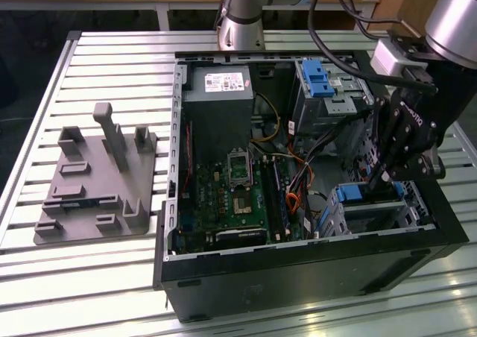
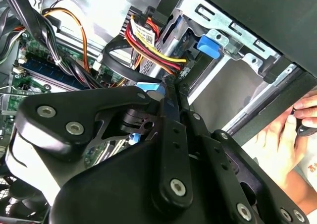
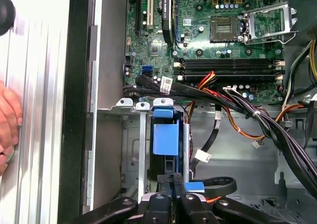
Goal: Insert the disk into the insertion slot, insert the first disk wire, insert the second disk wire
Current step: 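Insert the second disk wire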
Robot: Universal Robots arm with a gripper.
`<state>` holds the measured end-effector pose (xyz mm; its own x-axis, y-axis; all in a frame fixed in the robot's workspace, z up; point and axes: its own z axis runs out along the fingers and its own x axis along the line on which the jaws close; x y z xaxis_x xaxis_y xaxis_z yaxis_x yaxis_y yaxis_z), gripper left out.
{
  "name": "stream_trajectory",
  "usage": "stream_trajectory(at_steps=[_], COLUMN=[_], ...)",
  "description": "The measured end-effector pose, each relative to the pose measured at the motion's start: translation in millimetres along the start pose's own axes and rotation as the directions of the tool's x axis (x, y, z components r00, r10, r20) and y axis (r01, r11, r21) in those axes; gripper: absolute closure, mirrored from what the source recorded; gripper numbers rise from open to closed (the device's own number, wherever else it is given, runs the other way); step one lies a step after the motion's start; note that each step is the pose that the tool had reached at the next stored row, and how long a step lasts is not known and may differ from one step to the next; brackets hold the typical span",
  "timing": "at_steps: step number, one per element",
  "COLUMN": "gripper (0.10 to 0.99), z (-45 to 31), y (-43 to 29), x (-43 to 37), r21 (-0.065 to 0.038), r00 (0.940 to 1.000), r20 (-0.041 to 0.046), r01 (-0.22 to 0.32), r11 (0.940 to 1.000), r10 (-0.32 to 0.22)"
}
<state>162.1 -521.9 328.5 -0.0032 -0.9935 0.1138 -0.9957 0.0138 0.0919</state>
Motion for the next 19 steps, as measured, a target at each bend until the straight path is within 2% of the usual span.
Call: stream_trajectory(at_steps=[7,8,9,10,19], gripper=[0.929,0.875,0.875,0.808,0.808], z=[3.1,2.5,1.4,-1.0,-40.4], y=[-0.3,-0.3,-0.1,0.1,4.1], x=[0.3,0.5,0.6,0.9,4.5], r21=[0.000,0.000,0.000,0.000,0.002], r00=[1.0000,1.0000,1.0000,1.0000,1.0000], r20=[0.0024,0.0028,0.0035,0.0033,0.0015], r01=[0.000,0.000,0.000,0.000,0.000], r11=[1.0000,1.0000,1.0000,1.0000,1.0000], r10=[0.000,0.000,0.000,0.000,0.000])
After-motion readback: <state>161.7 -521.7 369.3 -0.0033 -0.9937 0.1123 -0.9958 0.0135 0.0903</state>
